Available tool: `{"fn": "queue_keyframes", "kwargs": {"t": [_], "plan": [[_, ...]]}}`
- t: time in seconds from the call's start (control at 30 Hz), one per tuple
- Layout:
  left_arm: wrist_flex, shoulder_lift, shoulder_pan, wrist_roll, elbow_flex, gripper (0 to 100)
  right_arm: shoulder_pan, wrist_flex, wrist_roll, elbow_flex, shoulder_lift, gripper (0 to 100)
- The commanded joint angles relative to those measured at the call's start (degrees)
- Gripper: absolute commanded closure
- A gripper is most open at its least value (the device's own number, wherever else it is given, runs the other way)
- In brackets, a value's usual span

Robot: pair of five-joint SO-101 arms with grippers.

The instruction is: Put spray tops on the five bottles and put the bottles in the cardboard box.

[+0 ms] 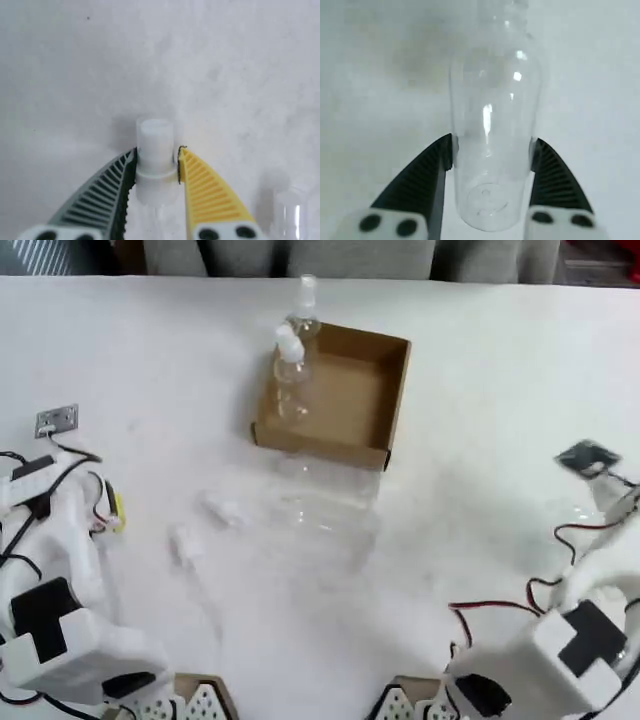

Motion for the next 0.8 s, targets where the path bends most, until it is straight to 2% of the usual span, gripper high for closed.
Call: {"fn": "queue_keyframes", "kwargs": {"t": [0.0,0.2,0.27,0.4,0.77], "plan": [[-0.4,0.0,0.5,-0.8,-2.7,97,2.5,-5.3,-14.9,1.8,-3.8,88.9],[-0.4,0.0,0.4,-0.8,-2.6,97,3.2,-13.2,-23.6,9.4,-4.2,88.2],[-0.4,0.0,0.4,-0.8,-2.6,97,3.1,-15.3,-25.9,11.3,-4.2,83.7],[-0.4,0.0,0.4,-0.8,-2.6,97,2.7,-16.2,-26.5,12.2,-4.3,71.7],[-0.4,0.0,0.4,-0.9,-2.6,97,1.7,-15.9,-26.6,11.3,-13.4,71.2]]}}
